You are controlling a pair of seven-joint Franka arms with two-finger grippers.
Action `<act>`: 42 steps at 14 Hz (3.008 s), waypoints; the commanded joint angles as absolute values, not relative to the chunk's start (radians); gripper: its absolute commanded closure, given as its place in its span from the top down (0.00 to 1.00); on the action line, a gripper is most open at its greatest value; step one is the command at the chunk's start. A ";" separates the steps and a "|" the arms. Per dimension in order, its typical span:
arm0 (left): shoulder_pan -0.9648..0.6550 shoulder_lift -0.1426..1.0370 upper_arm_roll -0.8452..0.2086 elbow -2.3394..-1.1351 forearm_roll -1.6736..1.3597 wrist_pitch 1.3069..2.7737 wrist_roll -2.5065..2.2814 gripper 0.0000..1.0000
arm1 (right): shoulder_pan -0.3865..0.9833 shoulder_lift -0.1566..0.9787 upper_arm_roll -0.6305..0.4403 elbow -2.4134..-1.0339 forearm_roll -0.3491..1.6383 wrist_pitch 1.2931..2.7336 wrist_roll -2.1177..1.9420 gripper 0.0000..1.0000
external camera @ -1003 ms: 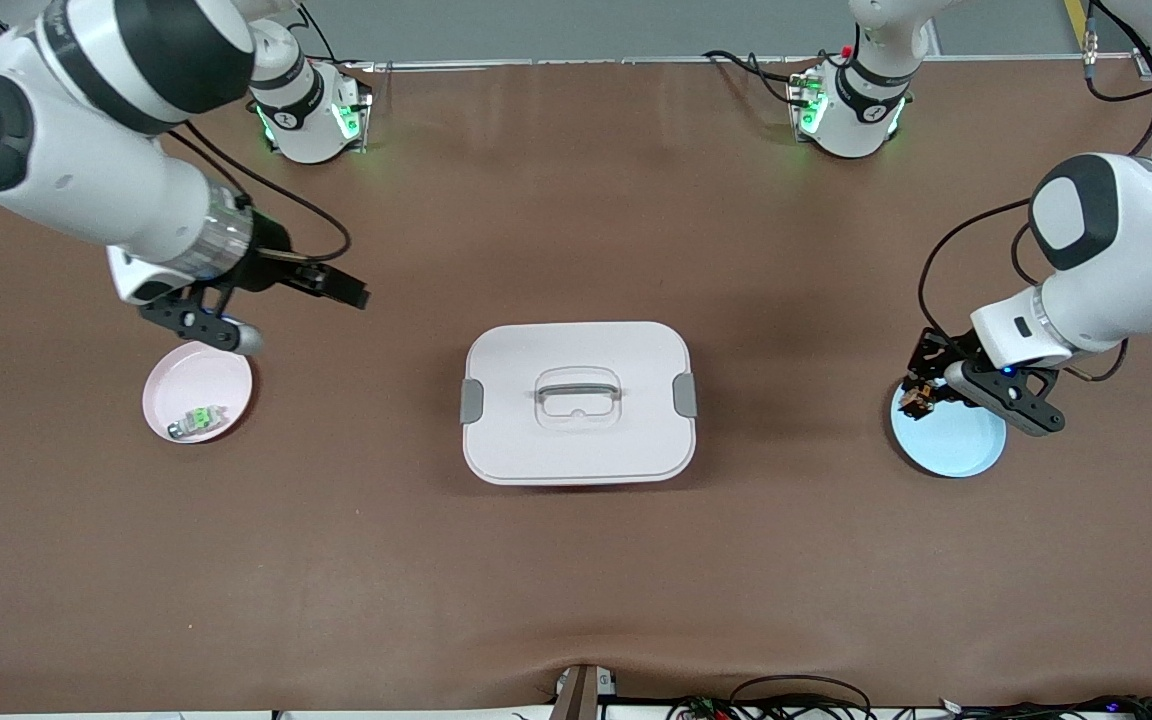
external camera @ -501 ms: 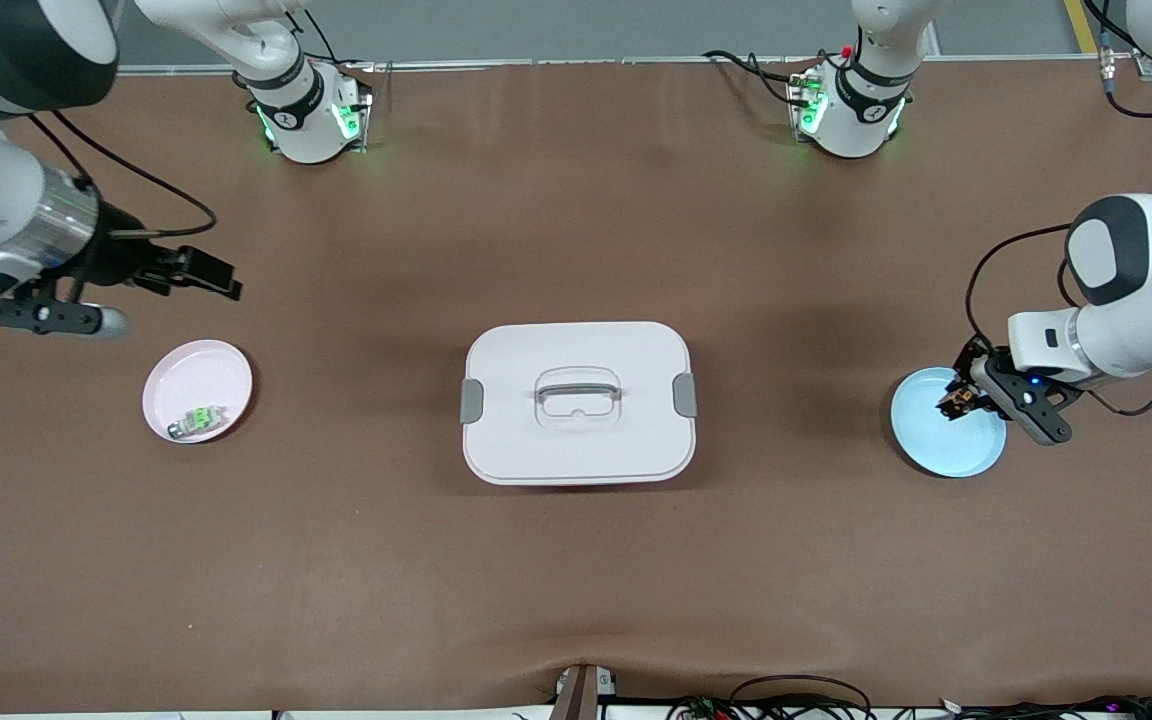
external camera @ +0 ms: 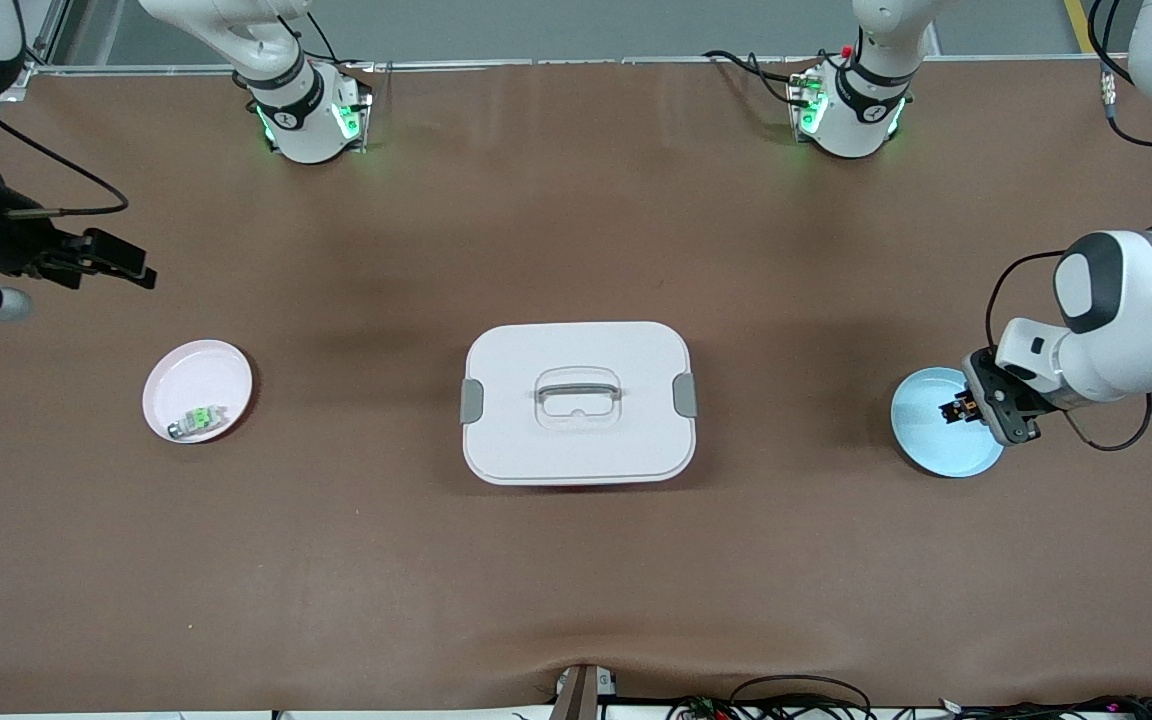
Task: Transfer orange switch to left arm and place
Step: 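Lower the switch over the blue plate while the right gripper withdraws, then lower the switch onto the blue plate with the left gripper, then open the left gripper to release the switch on the plate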
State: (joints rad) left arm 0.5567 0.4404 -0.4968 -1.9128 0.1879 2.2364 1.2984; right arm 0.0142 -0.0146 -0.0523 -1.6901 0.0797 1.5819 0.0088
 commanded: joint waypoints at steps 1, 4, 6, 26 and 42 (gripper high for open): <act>0.560 0.485 -0.502 -1.908 0.268 2.287 1.367 0.00 | -0.029 -0.061 -0.035 -1.720 0.041 1.578 -0.038 1.00; 0.574 0.535 -0.502 -1.916 0.354 2.332 1.402 0.00 | -0.052 -0.086 -0.034 -1.718 0.026 1.565 -0.067 1.00; 0.586 0.543 -0.502 -1.937 0.382 2.359 1.408 0.00 | -0.052 -0.084 -0.034 -1.700 0.015 1.555 -0.064 1.00; 0.598 0.601 -0.502 -1.940 0.480 2.365 1.523 0.13 | -0.054 -0.048 -0.034 -1.571 0.014 1.499 -0.055 1.00; 0.595 0.454 -0.538 -1.873 0.316 2.267 1.174 1.00 | -0.052 -0.046 -0.034 -1.571 0.015 1.499 -0.058 1.00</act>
